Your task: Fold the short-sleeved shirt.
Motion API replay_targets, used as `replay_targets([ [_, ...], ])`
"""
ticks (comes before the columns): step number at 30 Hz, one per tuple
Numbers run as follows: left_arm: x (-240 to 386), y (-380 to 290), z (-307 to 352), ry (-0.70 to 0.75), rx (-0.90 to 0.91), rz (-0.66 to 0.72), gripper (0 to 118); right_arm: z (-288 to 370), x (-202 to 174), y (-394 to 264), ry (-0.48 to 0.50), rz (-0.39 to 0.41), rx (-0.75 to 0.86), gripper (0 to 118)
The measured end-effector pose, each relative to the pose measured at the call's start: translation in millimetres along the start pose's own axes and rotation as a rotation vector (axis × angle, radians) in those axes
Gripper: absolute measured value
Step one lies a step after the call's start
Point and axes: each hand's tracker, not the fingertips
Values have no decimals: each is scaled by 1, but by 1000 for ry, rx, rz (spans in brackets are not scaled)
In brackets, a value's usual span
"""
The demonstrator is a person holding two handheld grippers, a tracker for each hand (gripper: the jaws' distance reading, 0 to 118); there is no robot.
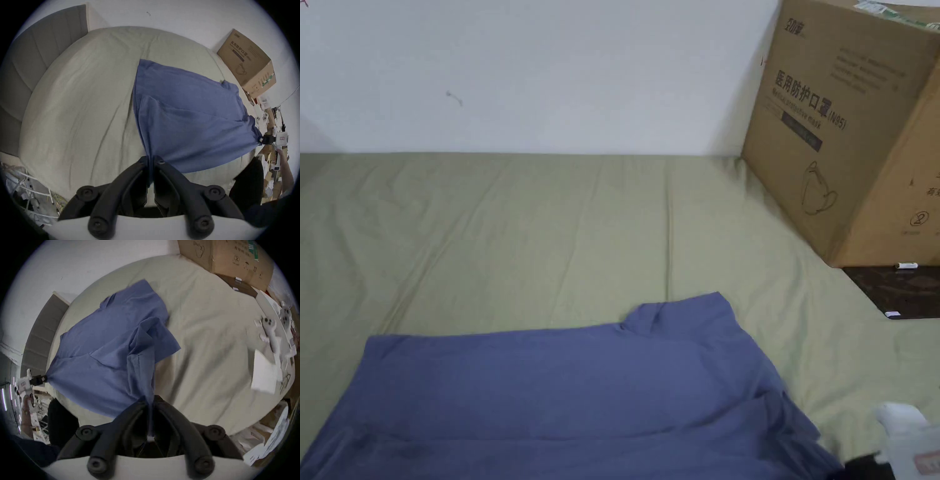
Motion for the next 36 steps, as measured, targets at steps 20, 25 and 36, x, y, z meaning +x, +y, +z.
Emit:
replay_targets([
  [20,7,-30,34,-107,160,91,102,30,-61,-29,-68,-16,184,115],
  [25,35,1,53,-67,271,-11,59,40,-94,-1,-40,42,282,58],
  [36,10,124,-22,-16,287,-16,0,15,-160,73,58,78,409,0],
])
